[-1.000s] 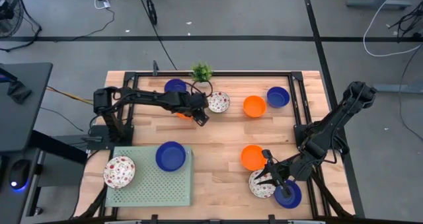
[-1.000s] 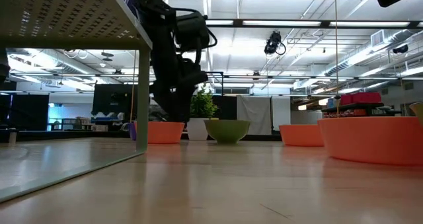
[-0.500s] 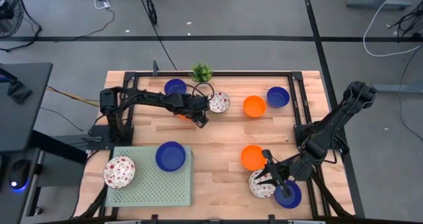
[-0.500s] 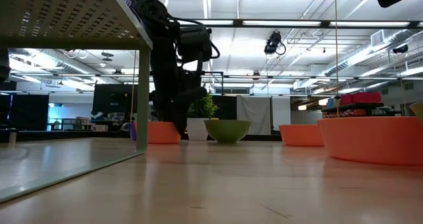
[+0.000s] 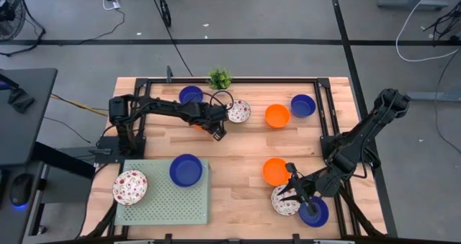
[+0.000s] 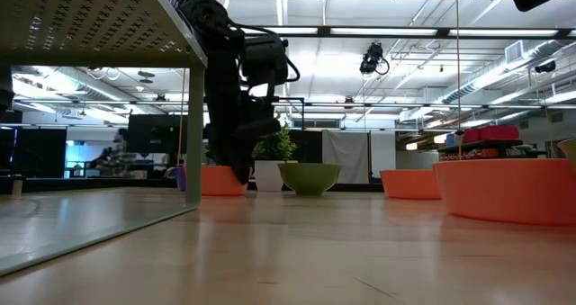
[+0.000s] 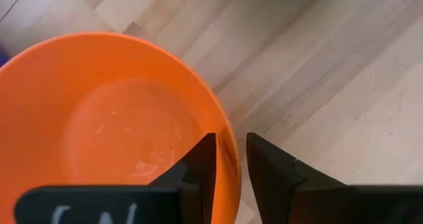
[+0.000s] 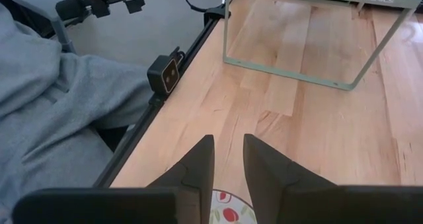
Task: Pick & Place Mini bowls
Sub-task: Put the orange bowl on the shelf
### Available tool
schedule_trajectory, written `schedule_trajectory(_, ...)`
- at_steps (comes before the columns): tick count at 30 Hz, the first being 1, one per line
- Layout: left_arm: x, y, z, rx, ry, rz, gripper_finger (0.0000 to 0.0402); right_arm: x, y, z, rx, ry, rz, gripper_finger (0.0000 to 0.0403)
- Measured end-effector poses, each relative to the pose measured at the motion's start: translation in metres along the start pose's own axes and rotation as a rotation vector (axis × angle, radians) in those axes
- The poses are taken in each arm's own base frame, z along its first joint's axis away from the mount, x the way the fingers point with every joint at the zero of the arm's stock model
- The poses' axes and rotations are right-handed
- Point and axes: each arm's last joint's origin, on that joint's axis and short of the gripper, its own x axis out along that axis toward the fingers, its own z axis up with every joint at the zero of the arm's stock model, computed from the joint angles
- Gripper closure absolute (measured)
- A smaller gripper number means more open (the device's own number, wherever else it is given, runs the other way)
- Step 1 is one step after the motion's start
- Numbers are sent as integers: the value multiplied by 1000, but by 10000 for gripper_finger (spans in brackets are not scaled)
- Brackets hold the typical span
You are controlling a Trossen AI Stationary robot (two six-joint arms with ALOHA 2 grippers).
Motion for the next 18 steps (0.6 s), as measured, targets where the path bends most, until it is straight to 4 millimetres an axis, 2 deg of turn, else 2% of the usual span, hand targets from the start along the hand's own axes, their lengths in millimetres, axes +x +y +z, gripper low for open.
schedule_trajectory(13, -14, -4, 13, -3, -5, 11, 298, 0, 0, 0, 0, 0, -1, 319)
schedule_trajectory(18, -14, -1, 9, -10, 24, 42, 299, 0, 0, 0, 0, 0, 0, 319)
